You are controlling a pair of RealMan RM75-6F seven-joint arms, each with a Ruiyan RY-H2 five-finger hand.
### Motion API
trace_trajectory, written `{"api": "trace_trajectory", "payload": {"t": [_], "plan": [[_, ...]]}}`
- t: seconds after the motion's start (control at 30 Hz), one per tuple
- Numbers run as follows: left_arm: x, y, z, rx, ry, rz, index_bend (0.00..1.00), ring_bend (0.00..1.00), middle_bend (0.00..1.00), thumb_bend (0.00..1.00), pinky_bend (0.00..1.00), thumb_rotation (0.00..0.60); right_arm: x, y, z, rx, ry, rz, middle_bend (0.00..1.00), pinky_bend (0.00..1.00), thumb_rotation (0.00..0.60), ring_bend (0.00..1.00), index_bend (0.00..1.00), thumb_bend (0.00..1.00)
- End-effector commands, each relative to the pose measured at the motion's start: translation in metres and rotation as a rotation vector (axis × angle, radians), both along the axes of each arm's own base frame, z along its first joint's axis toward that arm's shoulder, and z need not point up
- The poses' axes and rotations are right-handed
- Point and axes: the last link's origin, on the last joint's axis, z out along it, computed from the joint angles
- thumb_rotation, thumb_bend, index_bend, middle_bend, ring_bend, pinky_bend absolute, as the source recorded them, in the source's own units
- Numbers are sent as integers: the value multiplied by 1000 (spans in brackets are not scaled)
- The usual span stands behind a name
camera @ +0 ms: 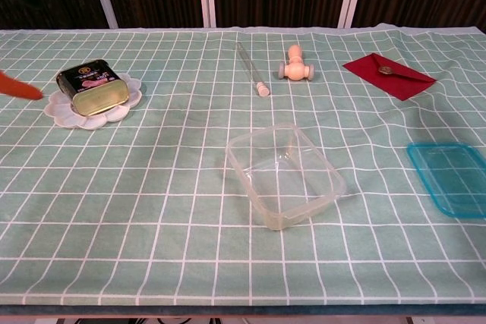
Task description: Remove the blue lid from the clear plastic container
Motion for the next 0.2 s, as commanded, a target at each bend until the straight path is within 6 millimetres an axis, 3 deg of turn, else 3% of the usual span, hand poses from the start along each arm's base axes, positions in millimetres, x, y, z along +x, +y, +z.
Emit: {"api": "trace_trajectory", "payload": {"t": [0.03,0.2], "plan": [[-41,-42,22,82,27,75,0,0,0,0,81,600,-14,38,15,63,60,38,0,0,600,0,0,275],[-85,-82,40,218,28,134,0,0,0,0,56,600,-31,75,43,43,110,122,0,0,600,0,0,262]]}}
